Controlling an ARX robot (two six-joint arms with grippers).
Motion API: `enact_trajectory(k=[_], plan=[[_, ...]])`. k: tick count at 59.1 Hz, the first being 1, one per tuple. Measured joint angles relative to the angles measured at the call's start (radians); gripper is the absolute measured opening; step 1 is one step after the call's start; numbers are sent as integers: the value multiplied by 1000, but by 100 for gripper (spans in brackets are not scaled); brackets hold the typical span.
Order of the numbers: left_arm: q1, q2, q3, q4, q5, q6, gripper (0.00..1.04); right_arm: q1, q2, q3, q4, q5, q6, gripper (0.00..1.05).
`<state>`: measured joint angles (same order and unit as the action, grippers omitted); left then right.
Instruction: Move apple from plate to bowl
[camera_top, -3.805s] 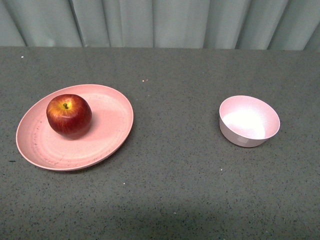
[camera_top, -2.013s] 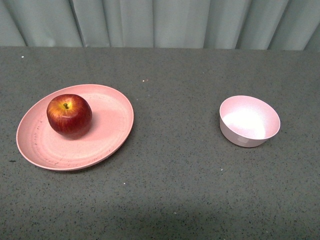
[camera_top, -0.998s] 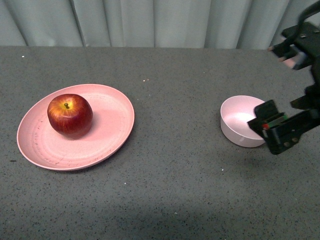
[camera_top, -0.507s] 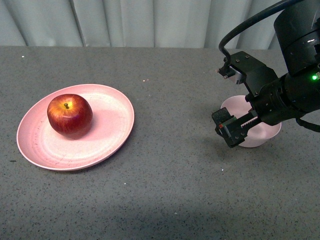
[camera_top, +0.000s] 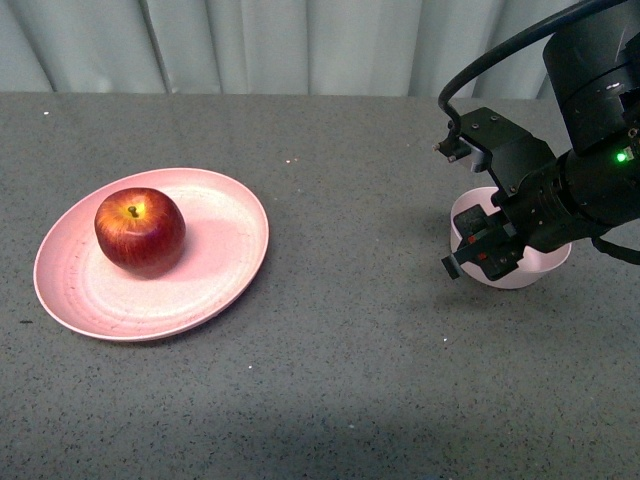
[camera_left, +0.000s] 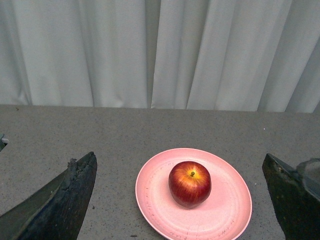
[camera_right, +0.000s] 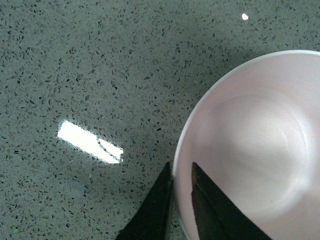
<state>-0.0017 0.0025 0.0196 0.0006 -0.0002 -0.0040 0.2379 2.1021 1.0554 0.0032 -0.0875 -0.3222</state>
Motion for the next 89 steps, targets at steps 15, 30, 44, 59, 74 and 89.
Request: enact_trajectory(k=[15, 30, 44, 59, 74, 89], plan=[[0, 0, 0, 0, 0, 0, 98, -7, -31, -3, -13, 0, -18, 1], [0, 0, 0, 0, 0, 0, 98, 40, -126, -15, -28, -131, -39, 1], [0, 0, 0, 0, 0, 0, 98, 151, -137, -11, -23, -227, -34, 1], [0, 0, 0, 0, 0, 0, 98, 211, -53, 56, -8, -255, -25, 1], [0, 0, 0, 0, 0, 0, 98, 245, 11, 128, -23, -269, -6, 1], [0, 0, 0, 0, 0, 0, 98, 261, 19, 130, -32, -282, 4, 26]])
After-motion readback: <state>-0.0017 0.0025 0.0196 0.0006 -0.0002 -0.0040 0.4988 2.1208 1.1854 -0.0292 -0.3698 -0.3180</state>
